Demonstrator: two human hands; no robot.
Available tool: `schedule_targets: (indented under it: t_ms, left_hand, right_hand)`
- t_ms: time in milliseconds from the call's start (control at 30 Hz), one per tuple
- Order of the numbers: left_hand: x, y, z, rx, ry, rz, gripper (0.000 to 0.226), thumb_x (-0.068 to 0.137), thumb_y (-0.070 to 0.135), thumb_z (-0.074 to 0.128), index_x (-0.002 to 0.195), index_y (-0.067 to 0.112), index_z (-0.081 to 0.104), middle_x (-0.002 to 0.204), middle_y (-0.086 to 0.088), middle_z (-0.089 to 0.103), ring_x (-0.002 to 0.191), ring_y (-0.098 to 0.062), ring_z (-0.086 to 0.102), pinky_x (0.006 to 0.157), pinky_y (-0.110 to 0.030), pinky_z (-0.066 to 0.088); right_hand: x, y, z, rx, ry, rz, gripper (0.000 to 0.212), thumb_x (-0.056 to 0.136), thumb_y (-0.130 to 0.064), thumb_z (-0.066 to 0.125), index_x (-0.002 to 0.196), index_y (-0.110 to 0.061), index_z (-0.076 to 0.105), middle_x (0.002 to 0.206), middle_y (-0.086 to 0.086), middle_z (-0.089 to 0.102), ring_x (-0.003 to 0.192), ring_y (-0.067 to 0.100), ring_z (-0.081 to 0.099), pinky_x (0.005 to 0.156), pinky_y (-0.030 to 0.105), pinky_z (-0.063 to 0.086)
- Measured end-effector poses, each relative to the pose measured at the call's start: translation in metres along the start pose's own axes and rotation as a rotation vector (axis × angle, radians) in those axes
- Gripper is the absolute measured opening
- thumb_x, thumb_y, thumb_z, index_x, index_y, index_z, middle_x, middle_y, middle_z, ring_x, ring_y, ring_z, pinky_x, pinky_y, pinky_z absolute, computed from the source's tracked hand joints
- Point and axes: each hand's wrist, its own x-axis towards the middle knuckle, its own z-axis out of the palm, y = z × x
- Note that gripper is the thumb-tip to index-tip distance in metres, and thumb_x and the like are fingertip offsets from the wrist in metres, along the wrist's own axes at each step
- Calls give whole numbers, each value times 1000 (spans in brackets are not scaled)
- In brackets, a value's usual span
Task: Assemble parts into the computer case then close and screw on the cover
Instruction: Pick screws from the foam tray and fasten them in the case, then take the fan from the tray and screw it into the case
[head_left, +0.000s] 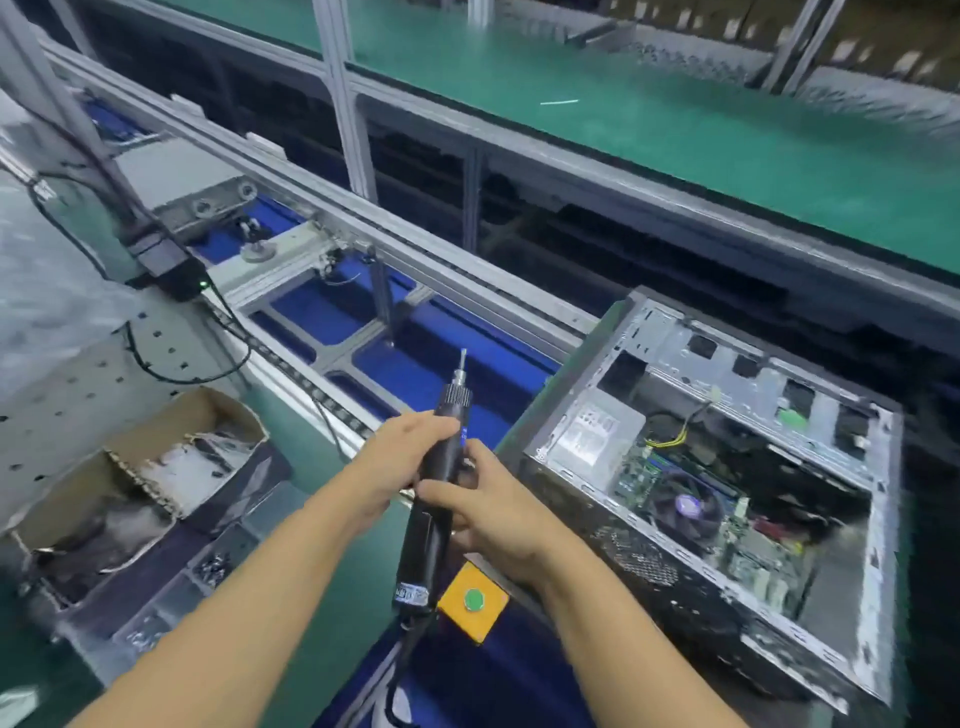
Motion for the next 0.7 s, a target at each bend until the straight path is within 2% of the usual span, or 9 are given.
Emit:
schedule_targets:
  t_ms: [100,200,300,400,467,533,600,633,700]
  left_hand:
    - [10,-35,-51,40,36,-33,16,91,32,64,84,23,76,84,-3,76,75,-15,72,55,-26,52]
    - [21,-74,-84,21,84,-101,12,96,17,62,95,18,74,93,-6,77,84,-18,74,58,-27,57]
    - [34,-114,-101,47,102,-193,18,94,7,63,106,17,72,100,-5,75,87,-16,72,61,-27,57]
    - [47,-147,-108,42,91,-280,21,92,-1,61,106,13,69,96,-3,73,76,-10,70,57,-25,54]
    - [54,-166,-111,40,92,-334,22,93,-3,60,101,16,67,89,0,71,68,-3,68,56,-22,56]
    - [61,-182,-114,48,96,-382,21,93,-2,59,101,16,67,90,-1,71,70,-5,68,57,-23,56]
    - [67,-197,-117,69,98,-410,20,94,2,60,101,19,67,96,-4,71,79,-12,67,63,-28,57]
    - [69,-204,-119,95,106,-419,20,94,5,61,98,23,68,99,-4,72,83,-16,66,69,-33,59]
    - [71,-215,-121,140,123,-436,19,94,9,63,97,26,69,102,-4,73,94,-24,67,86,-44,58]
  right_hand:
    - [45,24,27,-56,-8,90,50,79,-22,74,124,-25,52,119,16,69,100,25,74,83,49,62]
    - [85,54,48,-161,40,164,48,78,-26,75,121,-28,54,119,20,68,106,29,72,89,54,59]
    - [116,88,59,-280,107,230,42,86,-13,71,123,-25,52,113,20,68,103,33,71,90,47,60]
    - [135,116,64,-388,124,263,44,87,-9,73,125,-19,52,110,12,65,92,22,64,76,25,56]
    - [146,132,65,-447,137,306,48,89,-8,71,133,-13,51,118,13,64,98,21,60,85,28,53]
    - [154,145,66,-485,128,335,51,90,-7,69,138,-11,51,124,13,64,103,20,59,92,26,51]
    - [161,154,67,-517,110,345,50,91,-7,68,138,-11,53,120,9,66,101,18,59,81,13,49]
    - [165,158,68,-547,106,352,48,91,-8,67,137,-10,54,120,10,67,102,20,61,82,13,50]
    - [172,165,72,-639,111,374,47,91,-13,69,136,-8,56,125,16,67,110,28,64,97,29,51]
